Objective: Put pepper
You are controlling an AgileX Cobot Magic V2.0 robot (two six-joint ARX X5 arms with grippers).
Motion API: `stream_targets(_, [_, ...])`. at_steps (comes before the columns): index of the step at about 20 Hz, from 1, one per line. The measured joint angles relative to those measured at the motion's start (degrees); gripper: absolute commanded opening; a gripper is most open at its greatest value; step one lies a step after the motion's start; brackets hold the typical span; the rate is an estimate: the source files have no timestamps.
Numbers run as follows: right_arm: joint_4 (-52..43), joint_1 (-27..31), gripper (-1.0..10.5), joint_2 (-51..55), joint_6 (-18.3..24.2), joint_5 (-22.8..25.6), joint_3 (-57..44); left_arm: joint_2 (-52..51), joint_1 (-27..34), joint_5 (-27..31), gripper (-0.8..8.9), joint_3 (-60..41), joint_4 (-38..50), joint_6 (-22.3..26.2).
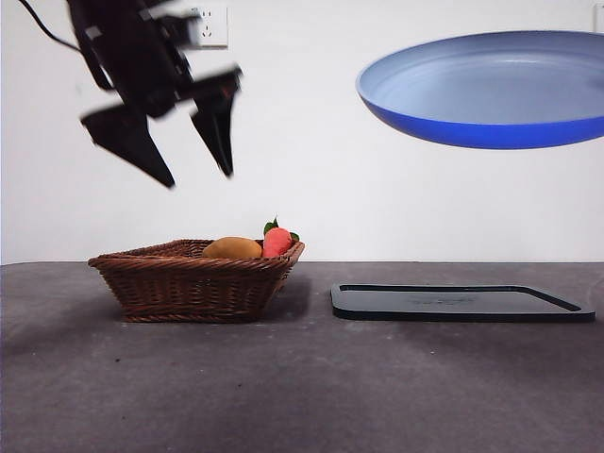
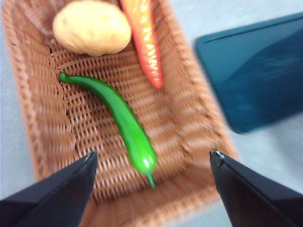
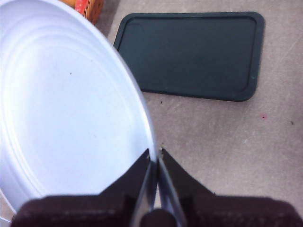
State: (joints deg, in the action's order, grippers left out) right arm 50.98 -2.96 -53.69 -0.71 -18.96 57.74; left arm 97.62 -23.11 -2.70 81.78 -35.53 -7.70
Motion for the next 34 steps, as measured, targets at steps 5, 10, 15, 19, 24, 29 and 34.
stream_targets(5, [0.66, 0.0, 0.1, 0.11, -0.15, -0.09, 0.0, 8.61, -0.37, 3.69, 4.16, 3.39, 0.44, -0.02])
stream_targets(10, [1.29, 0.0, 0.1, 0.11, -0.17, -0.09, 0.0, 14.4, -0.37, 4.11, 4.15, 3.41, 2.47, -0.02])
stream_targets(15, [1.31, 0.0, 0.1, 0.2, -0.17, -0.09, 0.0, 17.33, -0.52, 4.44, 4.15, 3.41, 3.93, -0.02])
stream_targets(19, [1.29, 0.0, 0.1, 0.2, -0.17, -0.09, 0.0, 17.77, -0.55, 5.35, 4.13, 3.41, 4.04, -0.02])
stream_targets(24, [1.29, 0.0, 0.1, 0.2, -0.15, -0.09, 0.0, 18.1, -0.59, 5.33, 2.45, 3.41, 3.89, -0.02])
stream_targets(29, [1.29, 0.0, 0.1, 0.2, -0.15, -0.09, 0.0, 18.1, -0.87, 5.33, 1.31, 3.41, 3.19, -0.44])
stream_targets(34, [1.29, 0.0, 0.1, 0.2, -0.15, -0.09, 0.0, 18.1, -0.9, 5.33, 0.84, 3.41, 2.75, -0.98])
